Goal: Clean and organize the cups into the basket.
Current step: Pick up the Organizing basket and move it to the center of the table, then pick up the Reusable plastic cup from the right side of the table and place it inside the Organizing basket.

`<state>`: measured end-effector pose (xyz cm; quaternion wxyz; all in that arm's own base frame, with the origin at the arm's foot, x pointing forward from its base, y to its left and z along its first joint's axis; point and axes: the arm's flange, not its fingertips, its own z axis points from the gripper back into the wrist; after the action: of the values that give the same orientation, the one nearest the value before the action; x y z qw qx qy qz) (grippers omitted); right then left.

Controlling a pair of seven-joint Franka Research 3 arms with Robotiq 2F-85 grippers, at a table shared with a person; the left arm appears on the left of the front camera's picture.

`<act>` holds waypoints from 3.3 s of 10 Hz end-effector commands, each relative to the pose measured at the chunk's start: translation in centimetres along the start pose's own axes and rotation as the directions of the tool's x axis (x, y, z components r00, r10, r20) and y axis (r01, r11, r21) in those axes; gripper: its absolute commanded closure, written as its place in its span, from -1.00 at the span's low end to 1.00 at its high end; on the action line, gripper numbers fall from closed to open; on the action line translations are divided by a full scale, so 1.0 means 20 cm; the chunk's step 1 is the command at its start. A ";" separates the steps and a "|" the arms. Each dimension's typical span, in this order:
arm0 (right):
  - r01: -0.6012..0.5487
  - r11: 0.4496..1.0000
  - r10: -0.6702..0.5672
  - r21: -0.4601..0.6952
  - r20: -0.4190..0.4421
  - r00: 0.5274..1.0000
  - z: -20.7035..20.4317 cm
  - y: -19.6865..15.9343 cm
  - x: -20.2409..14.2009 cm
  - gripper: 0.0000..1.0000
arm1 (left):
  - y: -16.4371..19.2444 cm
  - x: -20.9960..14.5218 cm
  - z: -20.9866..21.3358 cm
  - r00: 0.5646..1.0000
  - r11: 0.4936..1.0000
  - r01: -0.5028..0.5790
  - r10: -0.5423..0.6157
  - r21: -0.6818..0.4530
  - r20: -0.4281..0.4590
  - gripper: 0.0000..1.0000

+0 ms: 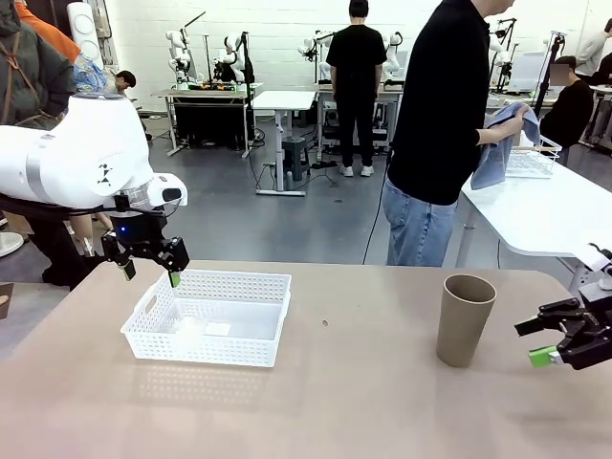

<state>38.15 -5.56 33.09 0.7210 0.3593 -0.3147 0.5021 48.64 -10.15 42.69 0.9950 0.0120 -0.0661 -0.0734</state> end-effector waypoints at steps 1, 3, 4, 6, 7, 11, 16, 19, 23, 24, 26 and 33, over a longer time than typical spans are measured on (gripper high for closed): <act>-0.027 0.999 0.027 -0.047 0.002 1.000 -0.07 -0.07 0.00 -1.00 | -0.01 0.07 -0.03 1.000 1.000 -0.017 0.017 0.021 0.022 -1.00; -0.005 1.000 0.005 -0.016 -0.001 1.000 -0.01 -0.02 0.00 -1.00 | 0.02 0.04 -0.01 0.999 0.999 -0.029 0.029 0.042 0.015 -1.00; -0.005 1.000 0.005 -0.016 -0.001 1.000 -0.01 -0.02 0.00 -1.00 | 0.00 0.04 -0.03 1.000 1.000 -0.007 0.007 0.004 0.005 -1.00; -0.005 1.000 0.005 -0.016 -0.001 1.000 -0.01 -0.02 0.00 -1.00 | 0.00 0.04 -0.03 1.000 1.000 -0.007 0.007 0.004 0.005 -1.00; -0.005 1.000 0.005 -0.016 -0.001 1.000 -0.01 -0.02 0.00 -1.00 | 0.00 0.04 -0.03 1.000 1.000 -0.007 0.007 0.004 0.005 -1.00; -0.124 0.985 0.124 -0.117 -0.011 0.992 -0.08 -0.05 0.01 -1.00 | 0.11 0.04 -0.11 0.991 0.999 0.035 -0.037 -0.011 -0.132 -1.00; -0.207 0.977 0.214 -0.059 0.137 0.967 -0.09 -0.22 -0.05 -1.00 | 0.17 -0.12 -0.14 0.985 0.996 0.093 -0.094 -0.012 -0.143 -1.00; -0.223 0.975 0.216 0.013 0.183 0.959 -0.18 -0.38 -0.06 -1.00 | 0.17 -0.15 -0.16 0.984 0.995 0.093 -0.095 -0.020 -0.150 -1.00; -0.172 0.984 0.176 -0.039 0.180 0.968 -0.20 -0.47 -0.08 -1.00 | 0.16 -0.13 -0.17 0.984 0.997 0.076 -0.076 -0.009 -0.161 -1.00; -0.201 0.979 0.193 0.030 0.158 0.968 -0.20 -0.43 -0.07 -1.00 | 0.16 -0.13 -0.17 0.984 0.997 0.076 -0.076 -0.009 -0.161 -1.00; -0.201 0.979 0.193 0.030 0.158 0.968 -0.20 -0.43 -0.07 -1.00 | 0.16 -0.13 -0.17 0.984 0.997 0.076 -0.076 -0.009 -0.161 -1.00; -0.364 0.928 0.373 -0.084 0.175 0.911 -0.34 -0.53 -0.07 -1.00 | 0.16 -0.12 -0.27 0.980 0.994 0.110 -0.113 -0.029 -0.166 -1.00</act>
<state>47.55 -3.89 27.25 0.5937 0.3262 -0.4423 0.5878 47.16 -6.61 37.45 0.9928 0.0160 0.0270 -0.1159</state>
